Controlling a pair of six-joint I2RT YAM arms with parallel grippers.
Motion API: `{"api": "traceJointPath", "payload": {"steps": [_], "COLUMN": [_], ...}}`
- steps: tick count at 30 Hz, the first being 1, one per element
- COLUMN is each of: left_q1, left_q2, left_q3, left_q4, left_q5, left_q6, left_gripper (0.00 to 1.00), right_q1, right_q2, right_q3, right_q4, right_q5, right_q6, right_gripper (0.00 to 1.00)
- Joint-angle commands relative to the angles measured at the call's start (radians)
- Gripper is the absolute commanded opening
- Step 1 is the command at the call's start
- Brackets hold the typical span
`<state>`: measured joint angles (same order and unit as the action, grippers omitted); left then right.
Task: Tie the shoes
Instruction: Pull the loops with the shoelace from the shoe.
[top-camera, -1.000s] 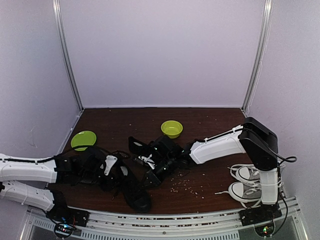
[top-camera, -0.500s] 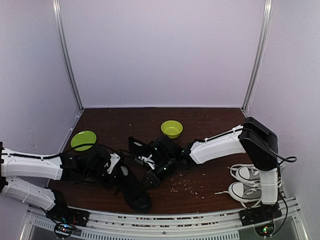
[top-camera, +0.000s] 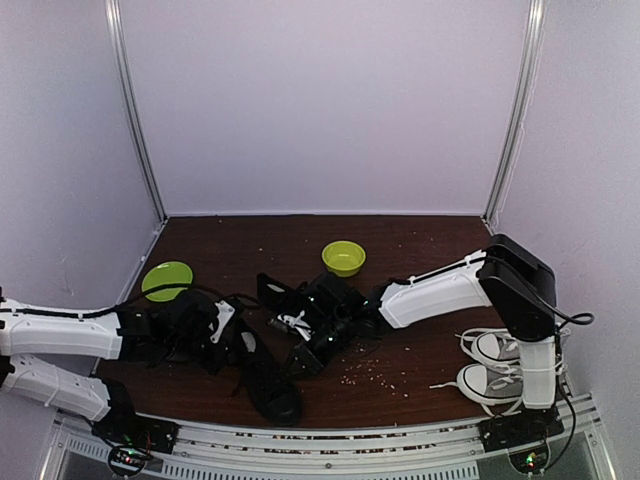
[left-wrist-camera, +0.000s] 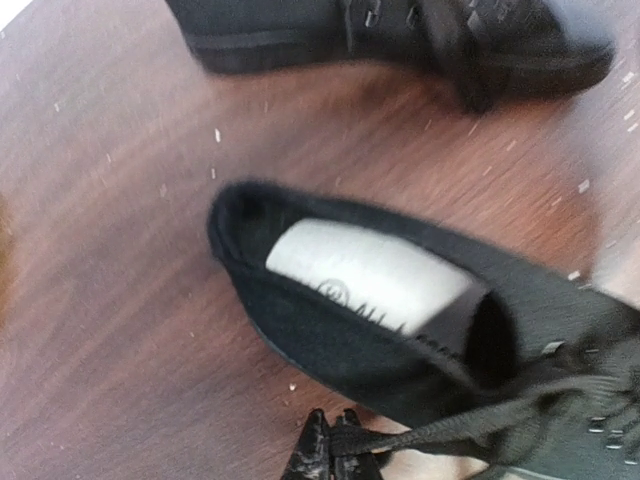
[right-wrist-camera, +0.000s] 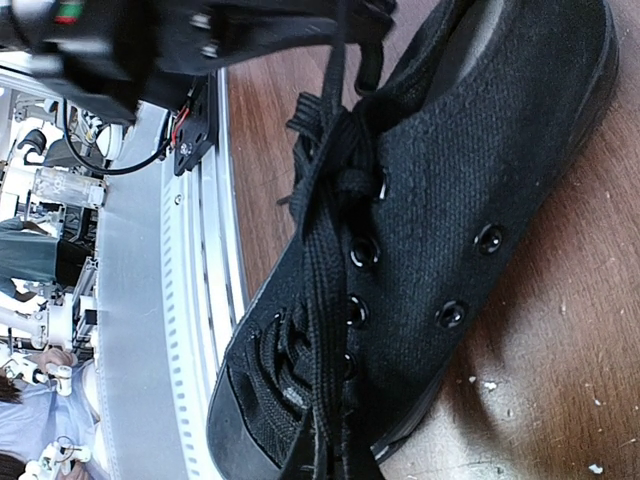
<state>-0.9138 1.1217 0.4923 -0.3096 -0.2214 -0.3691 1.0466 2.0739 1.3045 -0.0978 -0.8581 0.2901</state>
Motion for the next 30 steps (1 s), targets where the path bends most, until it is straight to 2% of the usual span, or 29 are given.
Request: {"api": "traceJointPath", "payload": {"steps": [1, 5, 13, 14, 17, 21, 26, 30], "left_q1": [0.015, 0.027, 0.029, 0.028, 0.029, 0.028, 0.026, 0.017], "left_q2": [0.076, 0.106, 0.067, 0.058, 0.029, -0.026, -0.107, -0.191], "left_q3": [0.016, 0.022, 0.019, 0.024, 0.048, 0.064, 0.039, 0.011], "left_q4": [0.042, 0.046, 0.054, 0.047, 0.0, -0.072, -0.157, -0.213], "left_q5": [-0.041, -0.042, 0.002, 0.001, 0.003, 0.012, 0.078, 0.121], "left_q6": [-0.009, -0.007, 0.02, 0.022, 0.019, -0.011, -0.082, -0.115], "left_gripper": [0.0, 0.0, 0.0, 0.02, 0.2, 0.4, 0.52, 0.57], "right_q1": [0.009, 0.01, 0.009, 0.008, 0.0, -0.031, -0.061, -0.066], "right_q2": [-0.018, -0.017, -0.007, -0.01, -0.026, -0.079, -0.121, -0.12], "right_q3": [0.002, -0.003, 0.045, 0.057, 0.084, 0.08, 0.083, 0.084], "right_q4": [-0.035, -0.042, -0.066, -0.082, -0.118, -0.139, -0.188, -0.211], "right_q5": [0.021, 0.024, 0.039, 0.045, 0.057, 0.067, 0.12, 0.153], "right_q6": [-0.02, -0.025, -0.039, -0.048, -0.074, -0.09, -0.124, -0.127], "right_gripper": [0.0, 0.0, 0.0, 0.05, 0.19, 0.28, 0.4, 0.41]}}
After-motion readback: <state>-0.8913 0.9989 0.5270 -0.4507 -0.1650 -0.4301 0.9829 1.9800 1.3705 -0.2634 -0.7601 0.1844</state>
